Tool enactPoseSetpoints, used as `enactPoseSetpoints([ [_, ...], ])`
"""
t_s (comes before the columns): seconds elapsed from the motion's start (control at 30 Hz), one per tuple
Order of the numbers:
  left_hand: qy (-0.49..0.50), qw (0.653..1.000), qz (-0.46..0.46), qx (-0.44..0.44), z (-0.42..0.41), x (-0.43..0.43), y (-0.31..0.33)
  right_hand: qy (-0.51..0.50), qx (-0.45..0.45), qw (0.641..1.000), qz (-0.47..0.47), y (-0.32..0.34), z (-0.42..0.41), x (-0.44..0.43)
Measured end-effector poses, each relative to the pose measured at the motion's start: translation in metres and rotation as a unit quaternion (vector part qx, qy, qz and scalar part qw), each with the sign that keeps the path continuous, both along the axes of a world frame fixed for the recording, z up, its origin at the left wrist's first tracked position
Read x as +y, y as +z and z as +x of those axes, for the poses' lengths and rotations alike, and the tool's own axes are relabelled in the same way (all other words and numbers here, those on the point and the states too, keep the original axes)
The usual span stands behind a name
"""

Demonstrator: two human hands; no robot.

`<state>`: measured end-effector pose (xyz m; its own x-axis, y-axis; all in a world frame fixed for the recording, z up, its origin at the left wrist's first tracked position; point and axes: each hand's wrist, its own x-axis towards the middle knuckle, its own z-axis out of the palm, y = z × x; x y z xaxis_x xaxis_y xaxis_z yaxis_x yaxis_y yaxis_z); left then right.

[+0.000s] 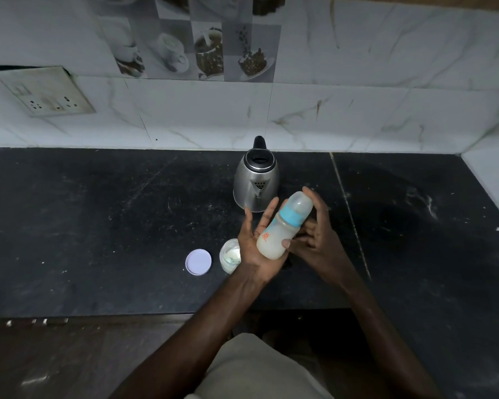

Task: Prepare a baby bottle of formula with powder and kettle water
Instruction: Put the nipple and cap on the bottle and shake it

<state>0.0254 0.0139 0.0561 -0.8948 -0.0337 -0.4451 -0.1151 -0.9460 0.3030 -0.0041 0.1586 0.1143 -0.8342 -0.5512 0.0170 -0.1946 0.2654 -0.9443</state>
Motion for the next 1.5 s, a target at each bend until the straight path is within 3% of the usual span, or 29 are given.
enactPoseSetpoints([
  [0.3,-0.009,0.999,0.042,0.002,-0.001,-0.001,-0.006,0.003,0.032,0.999,0.013,0.013,0.002,-0.005],
  [0.47,0.003,1.0,0.024,0.008,-0.002,0.002,-0.005,0.093,0.109,0.982,0.126,0.074,-0.013,0.006],
  [0.57,0.022,1.0,-0.005,-0.021,0.0,-0.003,-0.007,0.085,0.178,0.965,0.173,0.123,-0.016,0.022],
  [0.63,0.03,0.998,-0.024,-0.039,0.001,-0.007,-0.011,0.013,0.239,0.966,0.1,0.144,-0.012,0.032],
  [0.7,0.038,0.998,-0.019,-0.049,0.0,-0.01,-0.015,-0.119,0.284,0.949,-0.06,0.142,-0.005,0.025],
  [0.77,0.045,0.998,0.0,-0.046,-0.003,-0.011,-0.013,-0.249,0.233,0.925,-0.17,0.111,0.002,0.001],
  [0.8,0.049,0.998,0.01,-0.045,-0.004,-0.01,-0.012,-0.269,0.187,0.932,-0.156,0.091,0.008,-0.013],
  [0.87,0.05,0.998,0.025,-0.031,-0.007,-0.005,-0.01,-0.168,0.118,0.979,-0.016,0.052,0.021,-0.032],
  [0.9,0.041,0.999,0.029,-0.018,-0.007,-0.004,-0.009,-0.13,0.106,0.985,0.032,0.035,0.026,-0.033],
  [0.97,0.037,0.998,0.042,-0.01,-0.01,-0.003,-0.006,-0.146,0.09,0.985,0.013,0.027,0.029,-0.031],
  [1.07,0.053,0.996,0.066,-0.001,-0.009,-0.005,-0.008,-0.145,0.107,0.984,-0.015,0.045,0.027,-0.033],
  [1.13,0.052,0.997,0.05,-0.015,-0.006,-0.005,-0.01,-0.071,0.145,0.986,0.03,0.069,0.018,-0.023],
  [1.23,0.052,0.998,0.025,-0.027,-0.002,-0.006,-0.012,0.013,0.233,0.963,0.136,0.109,0.006,0.002],
  [1.3,0.053,0.998,0.004,-0.037,-0.002,-0.008,-0.011,-0.076,0.283,0.954,0.063,0.108,0.009,0.002],
  [1.37,0.055,0.997,0.008,-0.044,-0.003,-0.009,-0.008,-0.203,0.214,0.953,-0.064,0.08,0.02,-0.011],
  [1.4,0.058,0.997,0.014,-0.045,-0.003,-0.01,-0.008,-0.215,0.169,0.96,-0.065,0.067,0.026,-0.021],
  [1.5,0.049,0.997,0.047,-0.024,-0.004,-0.006,-0.003,-0.105,0.142,0.983,0.044,0.024,0.04,-0.029],
])
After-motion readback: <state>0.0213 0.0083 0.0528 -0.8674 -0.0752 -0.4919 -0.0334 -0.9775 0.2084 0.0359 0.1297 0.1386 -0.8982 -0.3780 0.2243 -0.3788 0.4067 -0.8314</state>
